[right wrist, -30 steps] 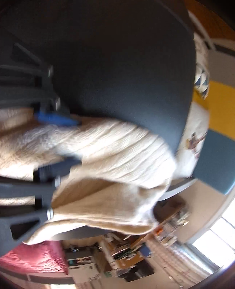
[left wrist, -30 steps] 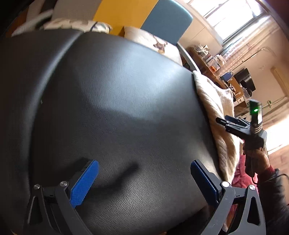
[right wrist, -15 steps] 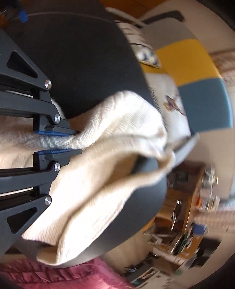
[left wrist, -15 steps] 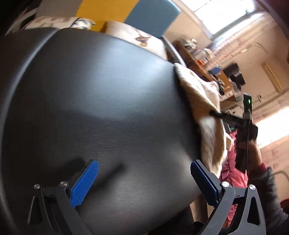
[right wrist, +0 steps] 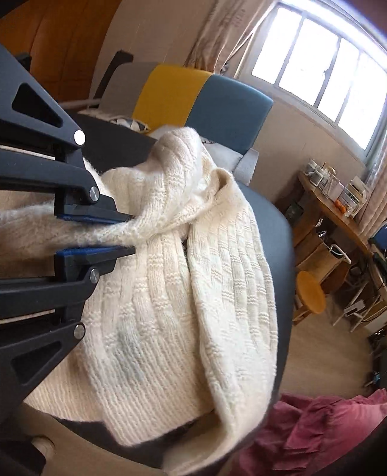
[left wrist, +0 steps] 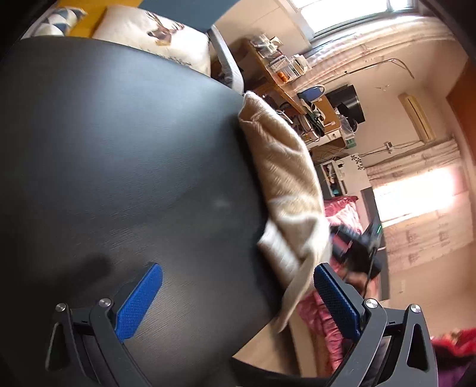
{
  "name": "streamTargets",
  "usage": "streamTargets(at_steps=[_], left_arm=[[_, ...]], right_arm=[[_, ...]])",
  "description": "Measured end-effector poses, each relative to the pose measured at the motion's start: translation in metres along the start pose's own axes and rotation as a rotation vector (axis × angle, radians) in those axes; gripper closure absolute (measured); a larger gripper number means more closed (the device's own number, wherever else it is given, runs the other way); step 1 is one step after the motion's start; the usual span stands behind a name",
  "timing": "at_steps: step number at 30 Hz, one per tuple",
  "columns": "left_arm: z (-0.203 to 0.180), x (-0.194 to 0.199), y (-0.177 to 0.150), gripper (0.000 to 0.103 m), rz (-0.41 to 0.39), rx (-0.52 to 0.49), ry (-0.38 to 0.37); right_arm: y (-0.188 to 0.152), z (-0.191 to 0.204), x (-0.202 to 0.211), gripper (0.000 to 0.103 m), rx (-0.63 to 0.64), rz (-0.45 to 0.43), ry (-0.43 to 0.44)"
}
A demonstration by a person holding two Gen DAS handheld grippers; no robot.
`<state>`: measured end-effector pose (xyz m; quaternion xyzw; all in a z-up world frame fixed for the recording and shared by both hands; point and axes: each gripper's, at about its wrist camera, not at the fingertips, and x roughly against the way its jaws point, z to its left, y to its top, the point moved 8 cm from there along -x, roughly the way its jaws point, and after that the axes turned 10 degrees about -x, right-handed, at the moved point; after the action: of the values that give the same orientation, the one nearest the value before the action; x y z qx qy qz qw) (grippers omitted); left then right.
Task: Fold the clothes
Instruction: 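Grasp a sweater edge with the left gripper while the right gripper holds the fabric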
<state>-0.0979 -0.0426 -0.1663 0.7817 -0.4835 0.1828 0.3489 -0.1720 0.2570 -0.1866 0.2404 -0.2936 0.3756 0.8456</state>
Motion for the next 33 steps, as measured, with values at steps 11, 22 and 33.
streamTargets(at_steps=[11, 22, 33], left_arm=[[-0.046, -0.112, -0.018, 0.001, 0.178, 0.024, -0.067], [-0.039, -0.151, -0.034, 0.051, 0.256, 0.314, -0.186], [-0.033, -0.161, -0.038, 0.058, 0.26, 0.43, -0.176]], right_arm=[[0.015, -0.004, -0.023, 0.084, 0.052, 0.09, -0.025], [0.019, -0.001, -0.034, 0.078, 0.056, 0.097, -0.01], [0.019, 0.003, -0.036, 0.078, 0.081, 0.105, -0.015]])
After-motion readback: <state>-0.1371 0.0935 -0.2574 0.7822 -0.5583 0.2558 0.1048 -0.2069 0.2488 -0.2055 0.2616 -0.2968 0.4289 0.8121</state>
